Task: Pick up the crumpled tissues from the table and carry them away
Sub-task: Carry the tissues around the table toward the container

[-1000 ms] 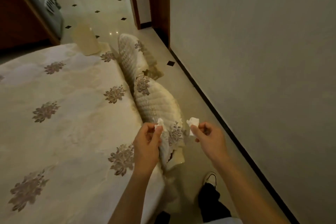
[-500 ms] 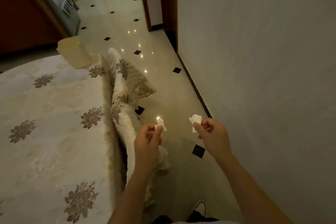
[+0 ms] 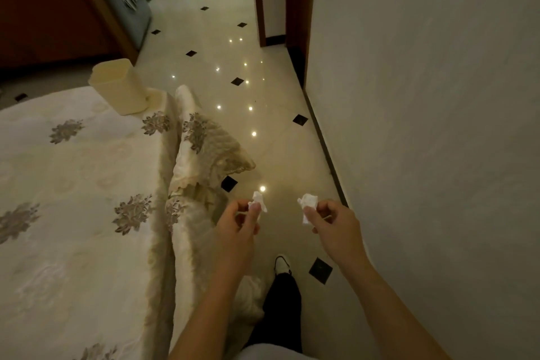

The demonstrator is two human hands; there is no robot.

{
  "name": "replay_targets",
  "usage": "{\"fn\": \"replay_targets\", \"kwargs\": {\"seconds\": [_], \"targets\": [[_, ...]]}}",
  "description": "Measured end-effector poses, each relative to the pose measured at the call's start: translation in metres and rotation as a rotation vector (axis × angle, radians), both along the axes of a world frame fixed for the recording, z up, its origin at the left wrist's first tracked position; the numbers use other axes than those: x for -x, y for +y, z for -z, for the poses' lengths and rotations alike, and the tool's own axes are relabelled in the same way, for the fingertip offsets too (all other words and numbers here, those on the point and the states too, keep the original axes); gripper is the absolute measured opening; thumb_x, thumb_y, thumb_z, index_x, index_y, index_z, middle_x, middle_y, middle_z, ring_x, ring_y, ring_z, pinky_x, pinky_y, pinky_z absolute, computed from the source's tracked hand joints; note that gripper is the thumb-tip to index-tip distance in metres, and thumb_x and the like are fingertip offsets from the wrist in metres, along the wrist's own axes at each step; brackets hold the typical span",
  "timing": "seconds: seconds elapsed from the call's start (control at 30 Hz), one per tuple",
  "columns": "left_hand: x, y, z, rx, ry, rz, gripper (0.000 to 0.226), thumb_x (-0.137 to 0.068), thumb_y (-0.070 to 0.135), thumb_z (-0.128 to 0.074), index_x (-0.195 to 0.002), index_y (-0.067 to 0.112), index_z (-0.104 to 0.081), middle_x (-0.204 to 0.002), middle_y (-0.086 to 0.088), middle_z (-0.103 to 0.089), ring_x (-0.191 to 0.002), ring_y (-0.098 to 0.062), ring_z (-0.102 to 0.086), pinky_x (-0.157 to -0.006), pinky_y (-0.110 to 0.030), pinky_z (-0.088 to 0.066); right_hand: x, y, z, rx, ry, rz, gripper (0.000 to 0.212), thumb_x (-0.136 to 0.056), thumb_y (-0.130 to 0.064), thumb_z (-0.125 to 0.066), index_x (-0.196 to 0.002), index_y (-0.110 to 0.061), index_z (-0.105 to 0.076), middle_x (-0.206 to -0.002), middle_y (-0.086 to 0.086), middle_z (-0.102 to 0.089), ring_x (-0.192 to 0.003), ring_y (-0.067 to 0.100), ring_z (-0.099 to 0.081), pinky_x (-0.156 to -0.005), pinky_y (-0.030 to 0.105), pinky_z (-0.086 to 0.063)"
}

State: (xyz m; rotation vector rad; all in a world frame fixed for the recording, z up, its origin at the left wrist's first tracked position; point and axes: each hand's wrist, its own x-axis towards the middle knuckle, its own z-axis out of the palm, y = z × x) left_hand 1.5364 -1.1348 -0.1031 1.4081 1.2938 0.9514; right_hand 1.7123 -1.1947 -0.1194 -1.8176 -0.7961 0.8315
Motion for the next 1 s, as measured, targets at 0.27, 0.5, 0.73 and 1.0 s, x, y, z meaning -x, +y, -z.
{"fn": "replay_targets", "kwargs": {"seconds": [0.27, 0.5, 0.73, 1.0], "targets": [[-0.041, 0.15, -0.01, -0.049, -0.027, -0.055, 0.018, -0.098, 0.027, -0.055, -0.086, 0.015, -0.063, -0.066, -0.003, -0.058, -0.056, -0.004, -0.053, -0.053, -0.014, -0.043, -0.044, 0.156, -0.02, -0.009, -0.054, -0.058, 0.019, -0.088, -0.032, -0.071, -0.074, -0.021, -0.066, -0.076, -0.002, -0.067, -0.073, 0.021, -0.066, -0.07, 0.045, -0.061], [-0.06, 0.264, -0.021, -0.1, -0.042, -0.069, 0.015, -0.098, 0.025, -0.057, -0.087, 0.017, -0.063, -0.067, -0.002, -0.059, -0.059, -0.005, -0.058, -0.05, -0.018, -0.05, -0.06, 0.275, -0.028, -0.039, -0.051, -0.1, 0.019, -0.088, -0.028, -0.071, -0.072, -0.022, -0.064, -0.074, -0.003, -0.068, -0.069, 0.016, -0.067, -0.064, 0.033, -0.059], [-0.075, 0.35, -0.008, -0.062, 0.005, -0.151, 0.017, -0.094, 0.042, -0.057, -0.08, 0.033, -0.061, -0.069, 0.01, -0.063, -0.062, -0.005, -0.06, -0.059, -0.021, -0.053, -0.079, 0.369, -0.017, -0.001, -0.034, -0.175, 0.017, -0.089, -0.03, -0.071, -0.076, -0.02, -0.065, -0.078, -0.002, -0.069, -0.072, 0.018, -0.069, -0.061, 0.026, -0.053], [-0.111, 0.466, -0.004, -0.074, -0.022, -0.241, 0.018, -0.096, 0.03, -0.058, -0.078, 0.031, -0.061, -0.064, 0.007, -0.059, -0.06, -0.01, -0.056, -0.059, -0.025, -0.049, -0.117, 0.513, -0.015, -0.025, -0.024, -0.308, 0.018, -0.089, -0.034, -0.069, -0.078, -0.02, -0.067, -0.08, -0.001, -0.07, -0.072, 0.017, -0.068, -0.059, 0.019, -0.051]]}}
